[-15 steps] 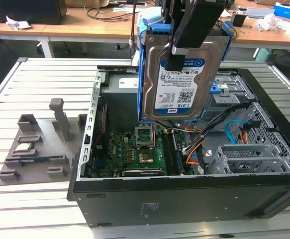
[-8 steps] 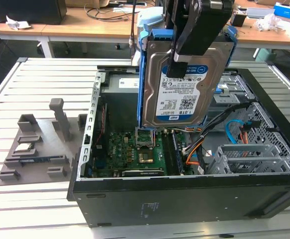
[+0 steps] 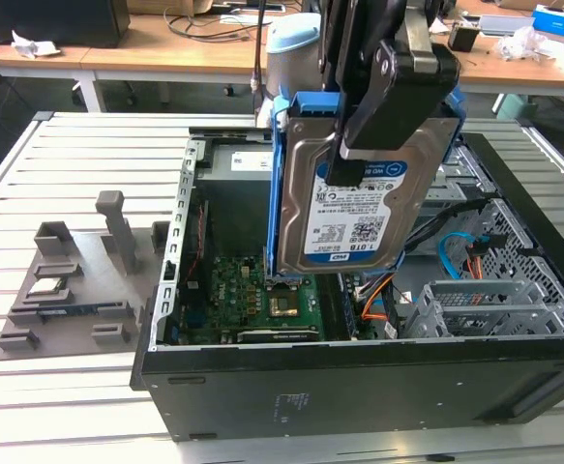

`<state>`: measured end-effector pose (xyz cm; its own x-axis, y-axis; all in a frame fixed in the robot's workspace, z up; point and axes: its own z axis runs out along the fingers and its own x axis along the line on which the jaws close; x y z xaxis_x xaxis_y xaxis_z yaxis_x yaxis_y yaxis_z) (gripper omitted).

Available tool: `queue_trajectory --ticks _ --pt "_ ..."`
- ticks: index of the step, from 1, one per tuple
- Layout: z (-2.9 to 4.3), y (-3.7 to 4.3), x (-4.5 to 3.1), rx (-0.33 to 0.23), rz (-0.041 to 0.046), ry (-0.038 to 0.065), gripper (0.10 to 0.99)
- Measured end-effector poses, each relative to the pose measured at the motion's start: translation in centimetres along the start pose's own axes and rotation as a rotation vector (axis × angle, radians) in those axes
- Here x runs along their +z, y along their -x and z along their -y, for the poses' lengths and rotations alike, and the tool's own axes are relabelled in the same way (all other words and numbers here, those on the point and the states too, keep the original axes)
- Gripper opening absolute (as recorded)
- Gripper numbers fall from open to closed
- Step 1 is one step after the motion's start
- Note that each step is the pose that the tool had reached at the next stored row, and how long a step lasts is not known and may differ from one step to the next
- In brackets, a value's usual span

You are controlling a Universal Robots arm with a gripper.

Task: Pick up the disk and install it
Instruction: 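Pick up the disk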

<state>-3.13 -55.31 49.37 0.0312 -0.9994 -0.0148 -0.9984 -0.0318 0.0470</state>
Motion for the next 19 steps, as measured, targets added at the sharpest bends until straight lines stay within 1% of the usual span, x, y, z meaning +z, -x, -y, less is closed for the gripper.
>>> queue_trajectory --ticks 3,4,7,15,17,19 --pt "0.03 -0.14 0.54 0.000 -0.0001 0.000 0.365" --pt "0.05 -0.23 0.91 0.000 -0.0001 0.000 0.365" --pt "0.08 -0.40 1.49 0.000 0.0000 0.000 0.365" --pt "0.08 -0.44 1.55 0.000 -0.0002 0.000 0.365" --pt "0.20 -0.45 1.55 0.000 -0.0001 0.000 0.365" --pt "0.47 -0.46 1.54 0.000 0.0000 0.000 0.365"
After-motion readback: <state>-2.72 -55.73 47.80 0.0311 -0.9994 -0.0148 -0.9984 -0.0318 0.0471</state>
